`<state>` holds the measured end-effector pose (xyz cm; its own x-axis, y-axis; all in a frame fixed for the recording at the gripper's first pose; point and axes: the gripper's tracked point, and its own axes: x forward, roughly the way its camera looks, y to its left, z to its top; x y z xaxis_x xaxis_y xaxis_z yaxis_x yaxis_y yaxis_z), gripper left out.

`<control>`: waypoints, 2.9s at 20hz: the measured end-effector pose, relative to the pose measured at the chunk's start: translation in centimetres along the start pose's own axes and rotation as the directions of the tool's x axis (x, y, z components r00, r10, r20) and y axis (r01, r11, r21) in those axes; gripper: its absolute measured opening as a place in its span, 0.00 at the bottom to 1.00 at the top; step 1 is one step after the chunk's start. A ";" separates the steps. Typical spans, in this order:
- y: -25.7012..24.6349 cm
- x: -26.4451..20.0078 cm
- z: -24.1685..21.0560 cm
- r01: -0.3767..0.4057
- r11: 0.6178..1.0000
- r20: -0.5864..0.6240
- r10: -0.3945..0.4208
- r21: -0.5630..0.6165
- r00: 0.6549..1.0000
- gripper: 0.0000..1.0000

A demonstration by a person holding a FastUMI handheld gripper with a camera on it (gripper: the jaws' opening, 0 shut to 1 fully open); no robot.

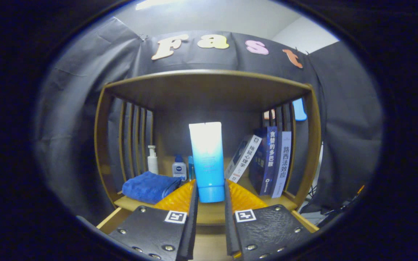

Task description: Pull open the drawer, take out the items inside it, and place them on the countertop above the cabinet.

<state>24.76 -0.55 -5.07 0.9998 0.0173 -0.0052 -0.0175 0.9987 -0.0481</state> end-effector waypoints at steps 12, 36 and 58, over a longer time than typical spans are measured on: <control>0.6 7.5 -14.2 0.034 0.994 -0.307 -0.002 0.101 0.952 0.34; -0.4 -2.1 1.2 -0.047 0.997 -0.074 0.051 0.061 0.996 0.99; -4.8 -23.8 -3.8 0.018 0.999 0.069 -0.015 -0.044 0.998 0.98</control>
<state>0.98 -5.91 -8.50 0.9979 0.0055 0.0640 0.0004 0.9957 -0.0921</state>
